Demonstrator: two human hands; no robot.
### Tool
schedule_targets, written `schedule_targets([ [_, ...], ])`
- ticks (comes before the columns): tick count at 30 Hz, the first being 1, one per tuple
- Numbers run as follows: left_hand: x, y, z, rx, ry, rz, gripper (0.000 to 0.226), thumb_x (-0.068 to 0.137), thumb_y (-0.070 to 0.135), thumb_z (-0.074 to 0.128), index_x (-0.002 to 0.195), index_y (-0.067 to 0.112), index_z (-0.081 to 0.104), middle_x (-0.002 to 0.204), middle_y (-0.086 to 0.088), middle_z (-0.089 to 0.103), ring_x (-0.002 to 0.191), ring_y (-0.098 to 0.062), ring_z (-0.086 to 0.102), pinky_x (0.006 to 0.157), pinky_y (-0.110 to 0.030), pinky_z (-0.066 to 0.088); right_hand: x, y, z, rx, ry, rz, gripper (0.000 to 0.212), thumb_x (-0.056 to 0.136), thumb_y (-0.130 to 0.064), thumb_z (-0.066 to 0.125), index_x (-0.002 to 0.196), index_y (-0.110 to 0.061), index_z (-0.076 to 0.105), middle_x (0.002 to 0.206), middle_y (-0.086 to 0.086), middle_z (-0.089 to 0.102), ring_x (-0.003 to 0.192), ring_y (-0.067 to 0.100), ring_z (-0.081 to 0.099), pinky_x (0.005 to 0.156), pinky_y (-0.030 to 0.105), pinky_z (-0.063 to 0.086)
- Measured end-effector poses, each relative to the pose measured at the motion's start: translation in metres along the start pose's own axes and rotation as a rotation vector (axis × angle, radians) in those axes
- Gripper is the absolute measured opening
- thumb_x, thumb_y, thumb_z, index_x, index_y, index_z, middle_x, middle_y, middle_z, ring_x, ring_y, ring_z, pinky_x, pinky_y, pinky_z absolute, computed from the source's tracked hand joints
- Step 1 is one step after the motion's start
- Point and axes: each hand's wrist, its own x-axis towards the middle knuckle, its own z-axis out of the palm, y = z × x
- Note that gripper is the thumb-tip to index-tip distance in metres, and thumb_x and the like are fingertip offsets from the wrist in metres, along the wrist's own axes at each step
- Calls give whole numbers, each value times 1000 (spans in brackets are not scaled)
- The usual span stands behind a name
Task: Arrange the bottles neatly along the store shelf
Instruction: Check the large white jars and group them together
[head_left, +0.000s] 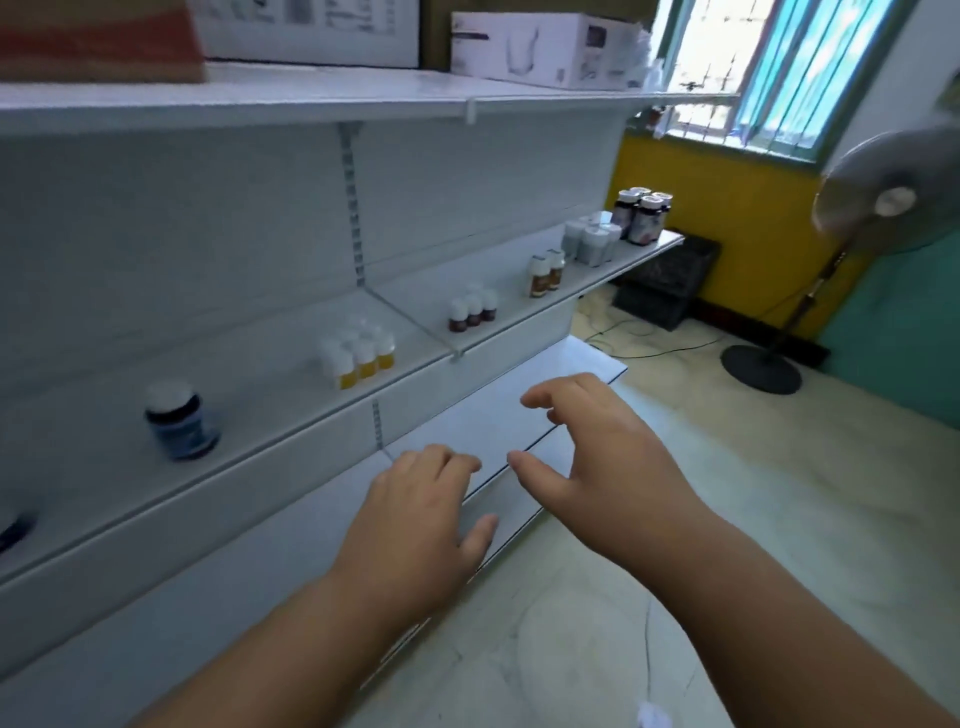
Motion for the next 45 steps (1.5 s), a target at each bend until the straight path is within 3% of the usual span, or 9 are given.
schedule_targets([
  [5,102,9,21,-29,-63,89,65,84,63,30,136,29,49,129,10,51,120,-17,49,99,-33,41,61,56,-14,-46,42,107,41,83,-45,64,121,-37,50,117,-25,47,108,1,49,86,23,44],
  [9,173,31,45,-25,-123,189,58,94,58,43,144,31,36,139,11,42,127,-13,39,106,-30,32,95,109,-25,-79,78,184,43,84,-46,63,124,-38,49,117,-24,47,107,1,49,85,22,45],
  [13,243,55,76,-18,-138,203,57,94,58,45,144,30,37,139,10,42,127,-13,39,106,-30,32,131,173,-30,-62,86,216,44,85,-44,64,125,-37,48,119,-24,46,107,-1,49,84,18,44],
  [24,432,117,153,-42,-112,-6,59,95,60,44,146,34,32,145,13,38,131,-10,35,110,-29,29,290,364,-57,-14,-46,72,43,85,-47,62,125,-37,48,121,-23,47,110,2,49,89,25,47],
  [30,508,112,176,-2,-100,-72,64,95,59,44,150,31,26,150,9,33,136,-13,29,114,-31,26,381,418,-49,20,-95,-20,42,86,-46,63,124,-37,50,117,-24,46,107,-3,47,84,18,41],
  [37,592,95,203,50,-78,-134,59,94,57,44,141,24,34,140,2,40,126,-18,36,106,-32,32,479,459,-22,-22,-206,-89,43,86,-45,61,126,-35,49,120,-17,48,107,4,51,83,24,46],
  [40,613,97,213,70,-58,-234,69,94,57,46,147,19,25,151,-3,30,137,-22,29,113,-34,27,514,469,-16,-28,-205,-122,48,86,-41,61,130,-32,48,123,-10,49,109,12,53,86,31,49],
  [45,630,100,229,142,-142,-427,94,93,66,38,156,11,-4,164,-12,-9,151,-28,-5,122,-40,0,550,491,2,-96,-307,-282,52,88,-36,57,138,-27,44,130,0,46,118,23,47,90,36,47],
])
